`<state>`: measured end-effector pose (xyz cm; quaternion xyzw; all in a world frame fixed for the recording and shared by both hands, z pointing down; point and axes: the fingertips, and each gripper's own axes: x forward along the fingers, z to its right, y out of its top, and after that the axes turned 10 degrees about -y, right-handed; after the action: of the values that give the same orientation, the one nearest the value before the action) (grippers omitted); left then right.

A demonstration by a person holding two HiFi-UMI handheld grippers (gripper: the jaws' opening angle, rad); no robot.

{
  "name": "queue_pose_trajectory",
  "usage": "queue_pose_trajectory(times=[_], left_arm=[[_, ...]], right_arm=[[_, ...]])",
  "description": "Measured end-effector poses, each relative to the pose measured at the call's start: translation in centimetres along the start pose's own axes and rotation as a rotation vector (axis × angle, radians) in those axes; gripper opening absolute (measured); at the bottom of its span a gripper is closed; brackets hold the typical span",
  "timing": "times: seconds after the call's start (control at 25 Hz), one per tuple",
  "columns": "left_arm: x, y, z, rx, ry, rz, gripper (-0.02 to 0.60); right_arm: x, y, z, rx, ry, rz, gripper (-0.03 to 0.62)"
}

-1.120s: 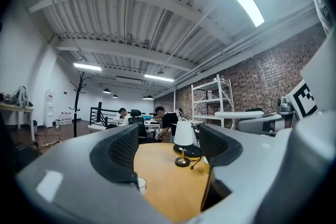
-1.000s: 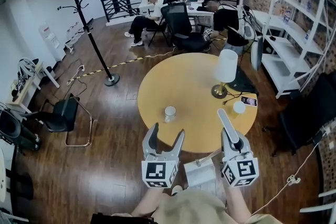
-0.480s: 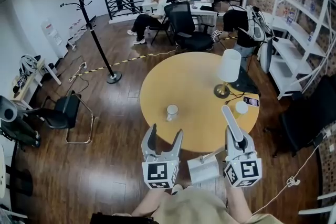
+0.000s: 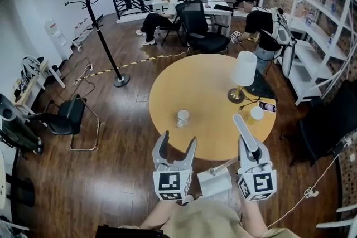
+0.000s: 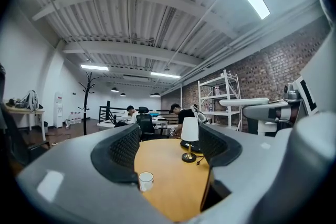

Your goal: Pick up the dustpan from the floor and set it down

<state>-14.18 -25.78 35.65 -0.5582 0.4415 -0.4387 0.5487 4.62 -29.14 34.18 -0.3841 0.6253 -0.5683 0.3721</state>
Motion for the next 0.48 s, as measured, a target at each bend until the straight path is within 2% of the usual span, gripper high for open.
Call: queue_pose_trajectory(times=[0.2,0.48], left_arm=[[0.9,-0.3,1.8,-0.001,-0.062,-0.009,0.333],[3.2,-1.3,5.1,-0.001,-0.157,-0.04,0.327]], right_arm=[[-0.7,-0.4,0.2,0.011,-0.001,-0.008,0.04],[-1.8,-2.5,3.1,0.051,-0.049,-0.04,0.04]])
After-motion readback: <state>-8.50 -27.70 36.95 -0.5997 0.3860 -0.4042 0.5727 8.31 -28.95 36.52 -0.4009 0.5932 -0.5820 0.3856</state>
